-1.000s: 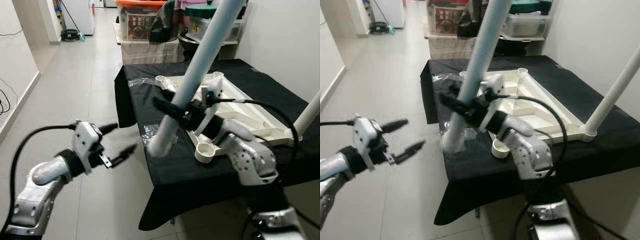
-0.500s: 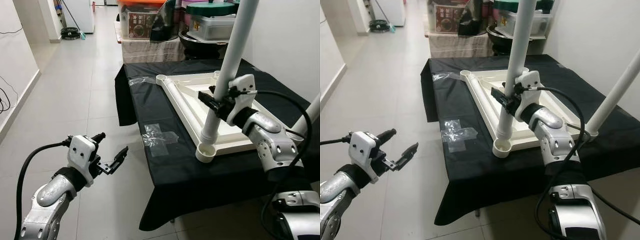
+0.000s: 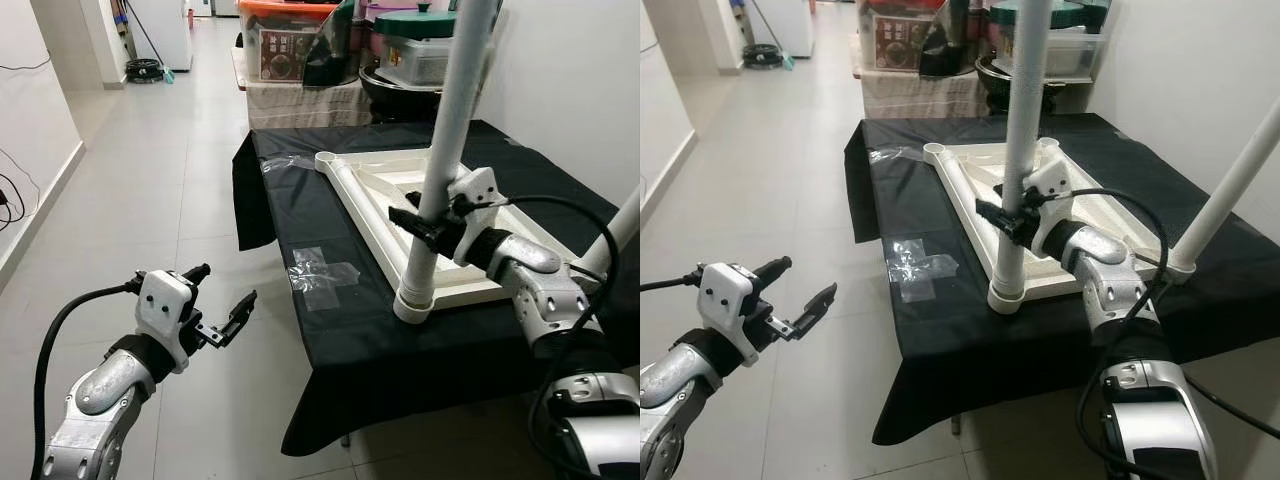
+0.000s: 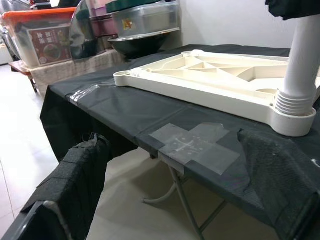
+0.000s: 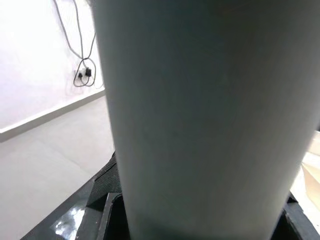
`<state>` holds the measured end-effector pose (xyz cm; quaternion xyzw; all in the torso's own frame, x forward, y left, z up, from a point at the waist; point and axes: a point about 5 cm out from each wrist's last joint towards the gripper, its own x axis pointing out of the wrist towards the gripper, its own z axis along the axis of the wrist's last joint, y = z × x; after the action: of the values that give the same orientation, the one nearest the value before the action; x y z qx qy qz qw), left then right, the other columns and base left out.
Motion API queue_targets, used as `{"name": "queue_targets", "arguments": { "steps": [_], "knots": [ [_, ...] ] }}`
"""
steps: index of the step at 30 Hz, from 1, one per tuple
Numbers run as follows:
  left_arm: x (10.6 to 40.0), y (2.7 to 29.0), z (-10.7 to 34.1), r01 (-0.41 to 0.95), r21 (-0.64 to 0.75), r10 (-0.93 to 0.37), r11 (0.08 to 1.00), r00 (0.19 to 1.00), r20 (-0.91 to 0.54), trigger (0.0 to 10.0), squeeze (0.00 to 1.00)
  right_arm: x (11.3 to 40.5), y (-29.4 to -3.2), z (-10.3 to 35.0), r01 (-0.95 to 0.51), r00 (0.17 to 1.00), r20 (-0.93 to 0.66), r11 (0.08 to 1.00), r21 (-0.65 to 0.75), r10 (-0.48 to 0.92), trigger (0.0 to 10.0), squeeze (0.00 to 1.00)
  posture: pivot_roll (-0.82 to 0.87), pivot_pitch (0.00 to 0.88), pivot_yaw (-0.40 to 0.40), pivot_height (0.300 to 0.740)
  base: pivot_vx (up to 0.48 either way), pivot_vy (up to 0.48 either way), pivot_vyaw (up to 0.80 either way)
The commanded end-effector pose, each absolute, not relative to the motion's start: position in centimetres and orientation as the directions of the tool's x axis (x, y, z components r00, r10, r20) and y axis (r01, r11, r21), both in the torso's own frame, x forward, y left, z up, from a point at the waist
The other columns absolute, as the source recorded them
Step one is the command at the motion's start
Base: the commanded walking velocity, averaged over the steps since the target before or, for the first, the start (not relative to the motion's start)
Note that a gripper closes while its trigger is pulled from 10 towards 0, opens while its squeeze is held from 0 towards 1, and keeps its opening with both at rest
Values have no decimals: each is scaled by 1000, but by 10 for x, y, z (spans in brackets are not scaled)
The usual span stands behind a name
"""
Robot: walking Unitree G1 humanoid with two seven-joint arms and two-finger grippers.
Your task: Building children table
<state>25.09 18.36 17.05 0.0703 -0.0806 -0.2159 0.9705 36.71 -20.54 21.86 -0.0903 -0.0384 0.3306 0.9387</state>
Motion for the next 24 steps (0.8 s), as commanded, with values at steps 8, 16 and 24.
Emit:
{"name": "queue_targets", "arguments": {
  "steps": [8,16,24],
  "knots": [
    [249,183,166,401,157,-419,903,902,108,10000,0,363,-208,197,-688,723,-44,712,-140,690,0,0,115,0,-84,740,0,0,0],
    [248,185,164,394,142,-410,908,907,102,10000,0,364,-199,186,-713,700,-53,692,-113,712,0,0,125,0,-89,740,0,0,0],
    [247,186,163,385,109,-395,917,913,104,10000,0,362,-164,182,-730,683,82,678,79,726,0,0,123,0,-86,740,0,0,0]
  ]
}}
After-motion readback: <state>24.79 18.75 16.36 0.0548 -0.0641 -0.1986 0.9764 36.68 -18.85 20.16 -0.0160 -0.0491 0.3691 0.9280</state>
